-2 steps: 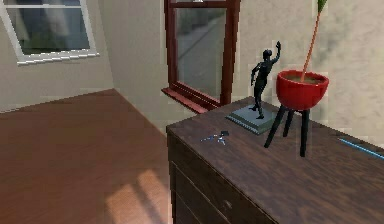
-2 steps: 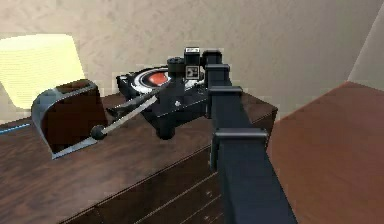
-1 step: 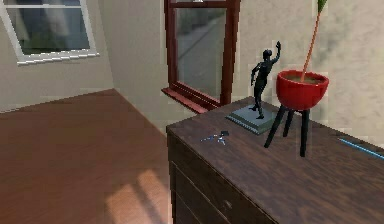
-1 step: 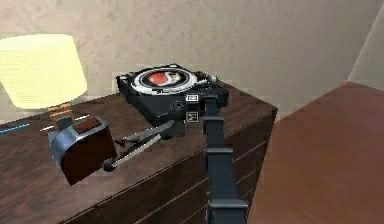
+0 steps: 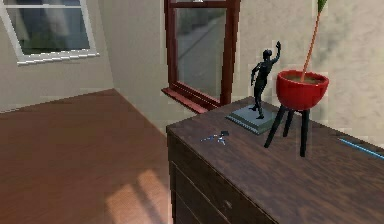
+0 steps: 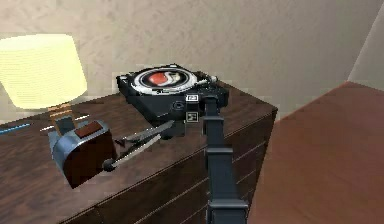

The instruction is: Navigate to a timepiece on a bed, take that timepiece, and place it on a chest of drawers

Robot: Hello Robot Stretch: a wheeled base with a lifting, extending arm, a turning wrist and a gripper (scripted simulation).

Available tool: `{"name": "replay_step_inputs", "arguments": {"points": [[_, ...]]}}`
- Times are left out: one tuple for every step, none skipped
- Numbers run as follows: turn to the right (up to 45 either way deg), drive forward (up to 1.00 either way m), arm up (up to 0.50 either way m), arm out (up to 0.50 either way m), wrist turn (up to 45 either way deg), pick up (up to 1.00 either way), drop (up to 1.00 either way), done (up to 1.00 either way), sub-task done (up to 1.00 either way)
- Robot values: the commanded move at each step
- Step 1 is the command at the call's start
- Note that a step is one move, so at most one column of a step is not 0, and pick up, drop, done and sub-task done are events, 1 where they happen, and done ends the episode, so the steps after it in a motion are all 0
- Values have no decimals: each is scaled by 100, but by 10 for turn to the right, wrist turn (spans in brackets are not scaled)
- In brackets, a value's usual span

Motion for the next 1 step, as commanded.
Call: {"name": "replay_step_inputs", "arguments": {"points": [[0, 0, 10, 0, 0, 0, 0, 0, 0]]}}
